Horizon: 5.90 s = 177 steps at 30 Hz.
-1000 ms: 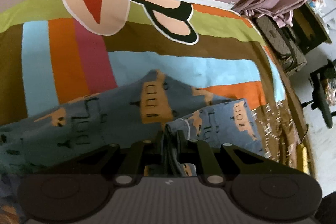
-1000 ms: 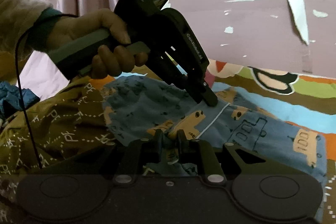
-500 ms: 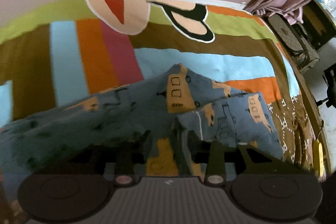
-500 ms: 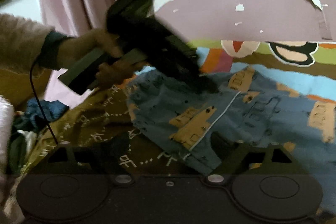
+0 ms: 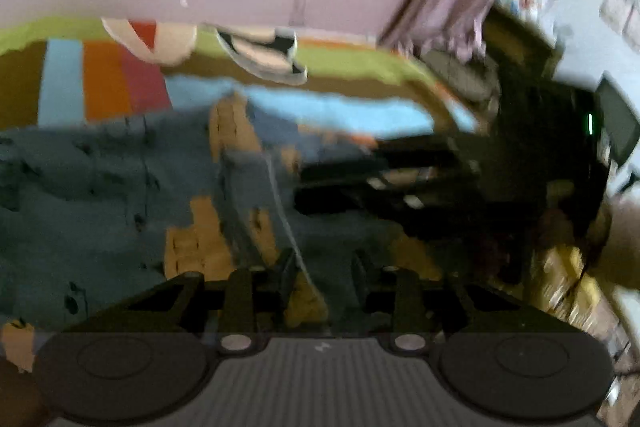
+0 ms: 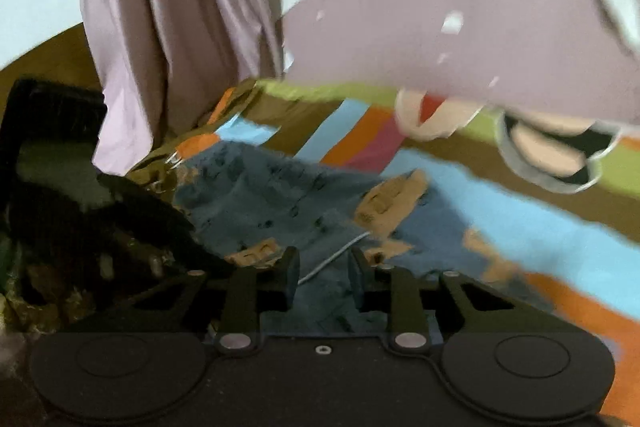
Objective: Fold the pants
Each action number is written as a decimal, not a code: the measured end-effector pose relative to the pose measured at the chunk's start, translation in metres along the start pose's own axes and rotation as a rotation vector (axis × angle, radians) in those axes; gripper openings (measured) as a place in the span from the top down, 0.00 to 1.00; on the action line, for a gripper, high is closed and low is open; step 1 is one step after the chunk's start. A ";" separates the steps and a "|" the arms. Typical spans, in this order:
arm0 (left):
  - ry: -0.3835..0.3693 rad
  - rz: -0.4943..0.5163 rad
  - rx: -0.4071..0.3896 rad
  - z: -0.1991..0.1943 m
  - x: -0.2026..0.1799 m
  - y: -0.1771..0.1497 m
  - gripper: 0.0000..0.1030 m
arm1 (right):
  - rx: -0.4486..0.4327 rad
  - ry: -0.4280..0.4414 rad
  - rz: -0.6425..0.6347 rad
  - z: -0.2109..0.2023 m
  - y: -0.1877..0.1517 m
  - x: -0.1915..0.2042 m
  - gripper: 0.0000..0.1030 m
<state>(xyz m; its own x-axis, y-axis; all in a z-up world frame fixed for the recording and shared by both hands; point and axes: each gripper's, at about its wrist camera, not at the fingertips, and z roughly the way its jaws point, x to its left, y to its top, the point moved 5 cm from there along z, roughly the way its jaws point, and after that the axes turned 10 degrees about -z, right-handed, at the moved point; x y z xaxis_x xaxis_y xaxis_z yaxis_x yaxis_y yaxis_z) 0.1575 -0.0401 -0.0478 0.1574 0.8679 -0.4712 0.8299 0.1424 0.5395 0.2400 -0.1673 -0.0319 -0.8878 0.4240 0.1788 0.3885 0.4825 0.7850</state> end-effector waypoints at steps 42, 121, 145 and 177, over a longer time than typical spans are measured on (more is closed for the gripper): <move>0.392 -0.442 -0.349 -0.142 0.160 0.009 0.64 | -0.033 -0.515 0.056 0.009 -0.023 0.076 0.52; 0.397 -0.125 -0.374 -0.126 0.016 0.059 0.84 | -0.036 -0.530 0.074 0.015 -0.032 0.077 0.41; 0.198 0.408 0.027 0.051 -0.167 0.040 0.84 | -0.085 -0.772 0.017 -0.137 -0.089 0.037 0.27; 0.204 0.617 0.013 0.085 -0.162 -0.032 0.84 | -0.154 -0.317 0.413 -0.116 -0.065 -0.055 0.71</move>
<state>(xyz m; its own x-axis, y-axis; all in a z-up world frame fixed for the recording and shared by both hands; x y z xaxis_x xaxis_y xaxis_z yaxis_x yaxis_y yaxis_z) 0.1511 -0.2256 -0.0476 0.5034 0.8616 0.0653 0.6261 -0.4158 0.6596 0.2349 -0.3109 -0.0235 -0.5419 0.7766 0.3213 0.6274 0.1195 0.7695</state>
